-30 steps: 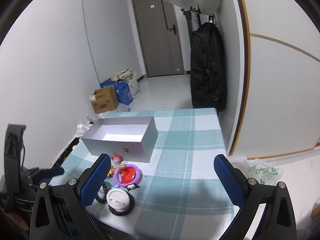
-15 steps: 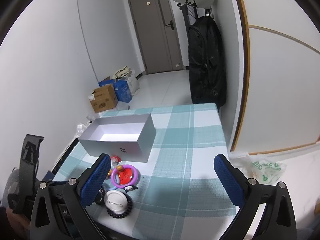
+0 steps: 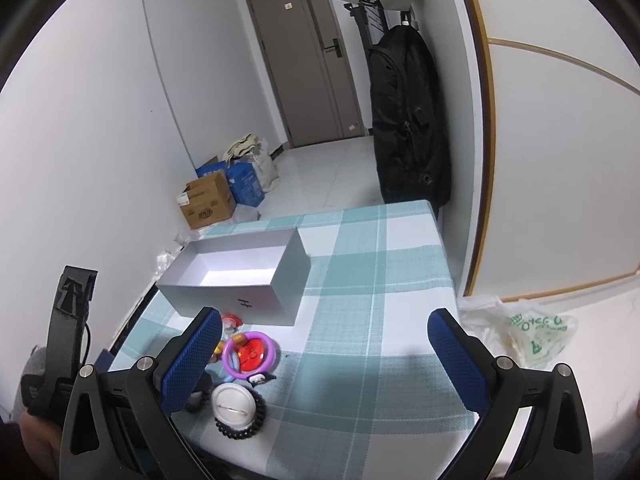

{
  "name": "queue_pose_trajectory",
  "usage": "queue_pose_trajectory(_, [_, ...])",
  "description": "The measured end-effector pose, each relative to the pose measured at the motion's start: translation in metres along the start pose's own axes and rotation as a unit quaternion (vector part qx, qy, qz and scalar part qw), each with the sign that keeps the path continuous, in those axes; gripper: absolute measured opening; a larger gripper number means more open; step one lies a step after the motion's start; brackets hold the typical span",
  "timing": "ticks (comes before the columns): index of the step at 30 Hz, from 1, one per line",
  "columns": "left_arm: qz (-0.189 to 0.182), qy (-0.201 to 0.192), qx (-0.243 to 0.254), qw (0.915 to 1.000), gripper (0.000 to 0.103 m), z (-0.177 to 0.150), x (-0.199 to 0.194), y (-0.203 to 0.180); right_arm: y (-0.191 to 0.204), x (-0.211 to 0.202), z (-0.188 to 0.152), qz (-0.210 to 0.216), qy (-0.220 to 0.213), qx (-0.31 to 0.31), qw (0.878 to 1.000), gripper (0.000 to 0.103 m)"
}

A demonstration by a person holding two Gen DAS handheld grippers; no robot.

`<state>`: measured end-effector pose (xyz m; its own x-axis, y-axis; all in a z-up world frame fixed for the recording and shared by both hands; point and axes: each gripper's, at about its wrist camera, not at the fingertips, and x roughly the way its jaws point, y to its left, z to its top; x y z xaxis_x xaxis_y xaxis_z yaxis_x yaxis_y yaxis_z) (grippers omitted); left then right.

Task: Organize jewelry
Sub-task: 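Lower the left tool onto the clear ring with red gem and grasp it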

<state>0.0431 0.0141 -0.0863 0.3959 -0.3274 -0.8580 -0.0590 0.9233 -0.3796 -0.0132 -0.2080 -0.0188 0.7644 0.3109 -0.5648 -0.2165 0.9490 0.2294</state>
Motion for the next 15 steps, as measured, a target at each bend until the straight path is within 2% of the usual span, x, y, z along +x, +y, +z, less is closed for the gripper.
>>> queue_pose_trajectory(2, [-0.002,0.005,-0.003,1.0,0.037,0.002,0.001,0.001,0.0,0.0,0.0,-0.001,0.0,-0.001,1.0,0.103])
queue_pose_trajectory(9, [0.0,0.0,-0.018,0.9998,0.033,0.007,-0.002,0.01,0.001,0.001,-0.001,-0.004,0.0,-0.003,1.0,0.103])
queue_pose_trajectory(15, [-0.017,-0.005,-0.021,0.9996,0.029,0.011,-0.008,0.012,0.003,0.002,-0.002,-0.006,0.003,-0.011,1.0,0.103])
